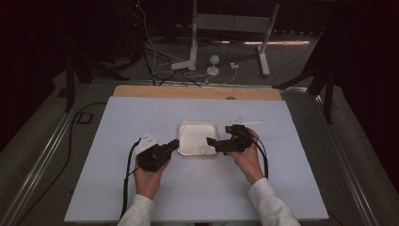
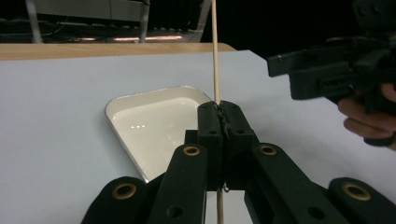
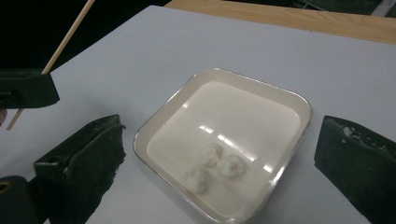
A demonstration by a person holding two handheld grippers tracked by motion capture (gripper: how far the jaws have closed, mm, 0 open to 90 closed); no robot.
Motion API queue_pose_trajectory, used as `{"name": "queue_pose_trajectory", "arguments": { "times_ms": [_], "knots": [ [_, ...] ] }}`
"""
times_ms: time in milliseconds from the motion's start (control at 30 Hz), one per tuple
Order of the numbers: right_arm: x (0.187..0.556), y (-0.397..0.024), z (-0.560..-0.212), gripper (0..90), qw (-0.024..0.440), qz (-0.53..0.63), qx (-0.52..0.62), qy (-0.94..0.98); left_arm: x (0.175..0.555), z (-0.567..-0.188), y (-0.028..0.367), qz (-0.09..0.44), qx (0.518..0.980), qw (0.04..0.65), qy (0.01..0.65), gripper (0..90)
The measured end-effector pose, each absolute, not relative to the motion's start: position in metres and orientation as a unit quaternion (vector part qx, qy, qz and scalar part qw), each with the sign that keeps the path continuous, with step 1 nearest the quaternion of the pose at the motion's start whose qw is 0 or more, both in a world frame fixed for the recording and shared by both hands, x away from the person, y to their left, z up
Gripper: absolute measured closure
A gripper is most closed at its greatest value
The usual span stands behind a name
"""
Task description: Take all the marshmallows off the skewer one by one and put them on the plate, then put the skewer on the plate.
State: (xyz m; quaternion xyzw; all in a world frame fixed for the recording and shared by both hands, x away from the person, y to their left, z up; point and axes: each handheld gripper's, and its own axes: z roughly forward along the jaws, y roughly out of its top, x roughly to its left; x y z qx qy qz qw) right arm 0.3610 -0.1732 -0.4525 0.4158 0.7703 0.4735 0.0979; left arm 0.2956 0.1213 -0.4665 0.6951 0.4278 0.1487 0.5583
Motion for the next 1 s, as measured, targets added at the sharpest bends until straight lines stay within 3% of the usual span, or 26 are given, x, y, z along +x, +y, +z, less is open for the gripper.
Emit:
{"name": "queue_pose_trajectory", "arguments": {
  "times_ms": [1000],
  "knots": [
    [0.323,-0.222,-0.458,1.2,0.112,0.499,0.4,0.761,0.338,-0.471,0.091,0.144,0.702,0.523,0.461,88.7]
  ]
}}
